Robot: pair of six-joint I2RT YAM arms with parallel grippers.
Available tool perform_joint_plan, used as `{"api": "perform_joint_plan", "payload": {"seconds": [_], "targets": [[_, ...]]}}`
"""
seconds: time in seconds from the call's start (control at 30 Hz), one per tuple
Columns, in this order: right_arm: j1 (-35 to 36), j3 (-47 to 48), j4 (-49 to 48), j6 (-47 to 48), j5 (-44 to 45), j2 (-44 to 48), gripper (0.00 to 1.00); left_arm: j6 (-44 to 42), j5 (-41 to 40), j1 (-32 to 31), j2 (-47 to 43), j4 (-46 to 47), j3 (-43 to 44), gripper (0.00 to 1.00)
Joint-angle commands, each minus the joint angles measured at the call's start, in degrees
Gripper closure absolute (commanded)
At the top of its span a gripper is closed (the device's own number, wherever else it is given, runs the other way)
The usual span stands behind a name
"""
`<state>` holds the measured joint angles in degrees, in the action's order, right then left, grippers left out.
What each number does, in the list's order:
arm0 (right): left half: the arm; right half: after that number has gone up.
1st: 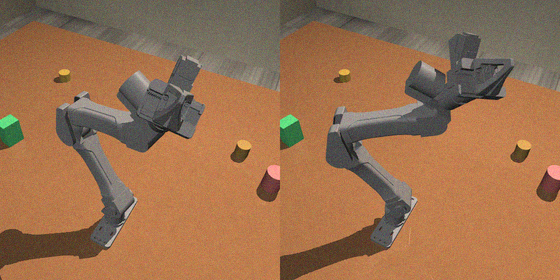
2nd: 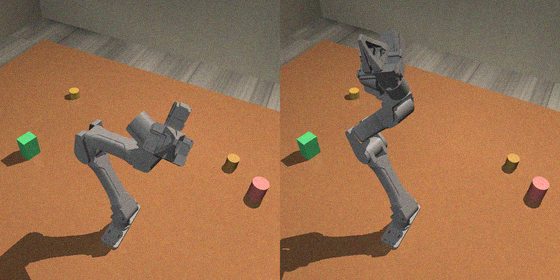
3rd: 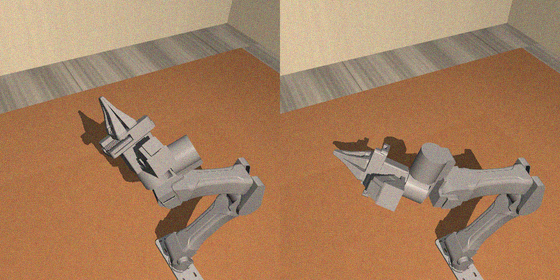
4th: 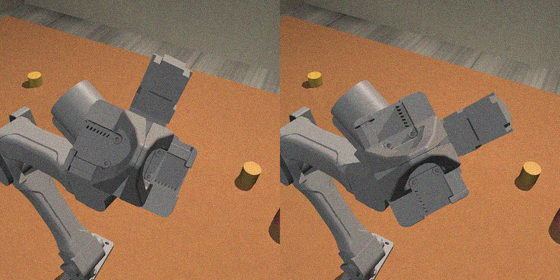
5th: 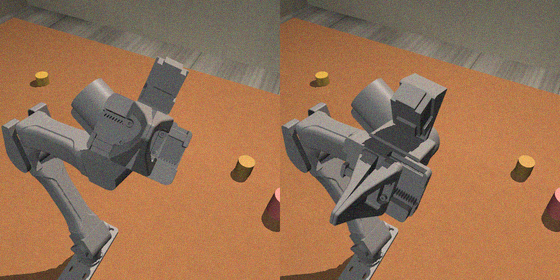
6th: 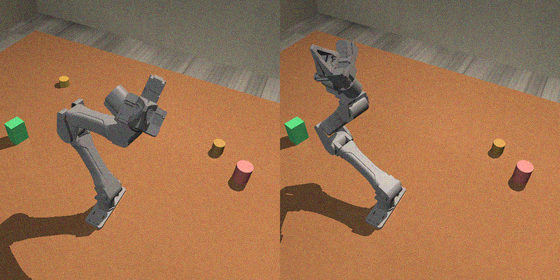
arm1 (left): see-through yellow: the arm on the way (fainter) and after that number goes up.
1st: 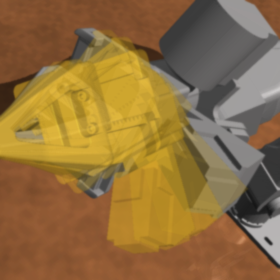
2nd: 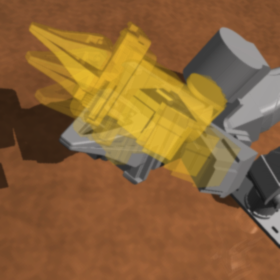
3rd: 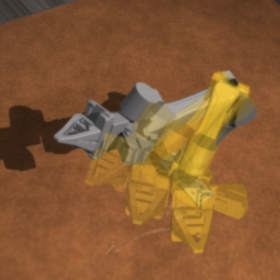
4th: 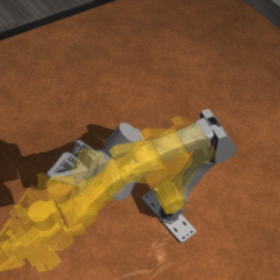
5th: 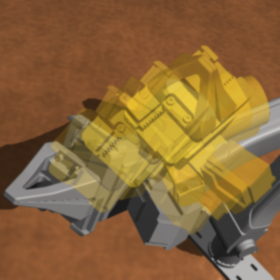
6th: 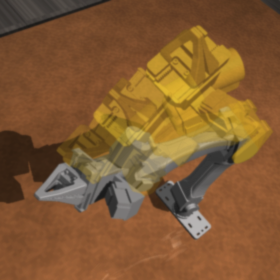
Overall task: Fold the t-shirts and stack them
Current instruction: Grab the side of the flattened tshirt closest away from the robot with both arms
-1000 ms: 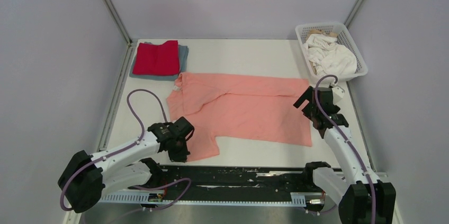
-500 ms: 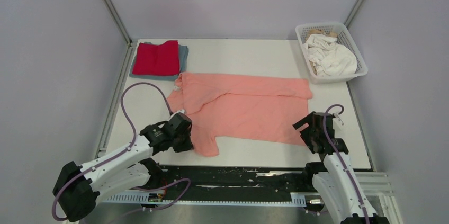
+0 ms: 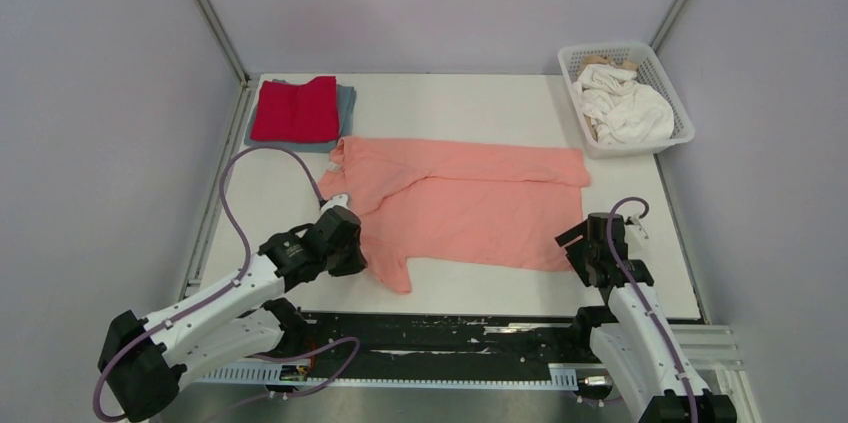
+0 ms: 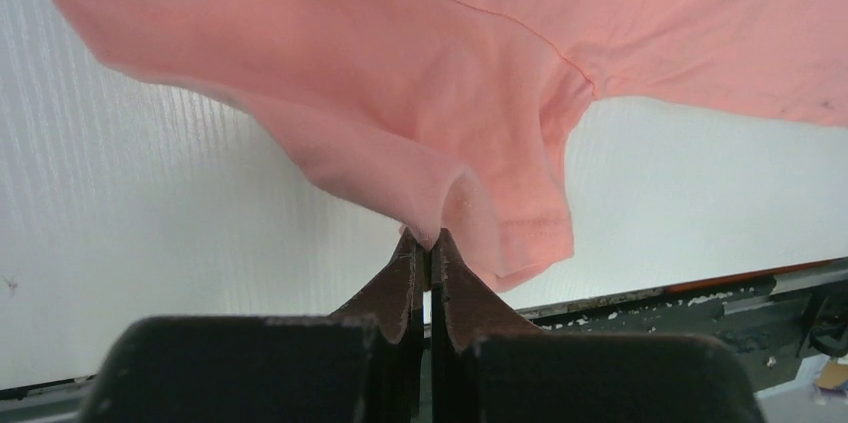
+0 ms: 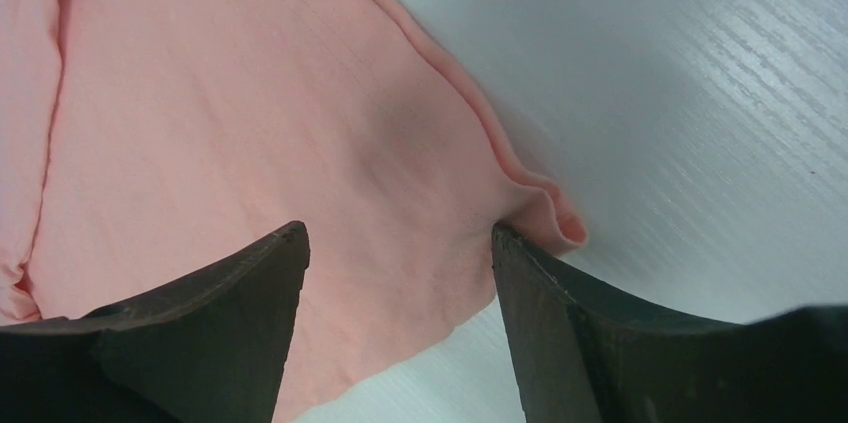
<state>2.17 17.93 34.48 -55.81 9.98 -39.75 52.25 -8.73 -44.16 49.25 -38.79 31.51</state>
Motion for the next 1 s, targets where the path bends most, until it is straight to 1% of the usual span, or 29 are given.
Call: {"api": "perform_joint_plan", "payload": {"seconds": [0.0, 0.13, 0.23, 0.33, 0.43, 0.6, 0.77, 0.9, 0.97], "targets": [[-0.1, 1.3, 0.7, 2.3, 0.3, -1.0, 0.27, -0.6, -2.8, -0.2, 0.5, 0.5, 2.8, 1.0], [-0.1, 6.4, 4.8, 4.6, 3.4, -2.7, 0.23, -1.3, -2.4, -0.2, 0.4, 2.1, 2.4, 1.0], [-0.1, 10.0, 10.4, 4.9, 1.9, -4.1, 0.21, -2.3, -2.4, -0.2, 0.2, 3.3, 1.5, 1.0], [0.0, 10.1, 11.3, 3.8, -1.5, -5.1, 0.21, -3.1, -2.2, -0.2, -0.9, 6.0, -0.2, 1.0], [0.0, 10.5, 12.9, 2.4, -2.8, -6.4, 0.22, -3.6, -2.5, -0.2, -2.0, 6.0, -0.6, 1.0], [-0.1, 6.6, 11.7, -0.2, -6.5, -7.8, 0.23, -4.4, -3.6, -0.1, -4.5, 7.5, -1.8, 1.0], [-0.1, 3.3, 8.5, -1.2, -4.9, -7.4, 0.23, -4.4, -4.4, -0.2, -4.0, 8.2, -1.2, 1.0], [0.0, 2.2, 5.5, -1.1, -2.1, -8.1, 0.29, -4.3, -5.2, -0.2, -3.3, 8.2, -0.6, 1.0], [0.0, 2.4, 4.4, -0.6, -0.6, -8.7, 0.35, -4.3, -5.6, -0.1, -2.9, 8.2, 0.0, 1.0]]}}
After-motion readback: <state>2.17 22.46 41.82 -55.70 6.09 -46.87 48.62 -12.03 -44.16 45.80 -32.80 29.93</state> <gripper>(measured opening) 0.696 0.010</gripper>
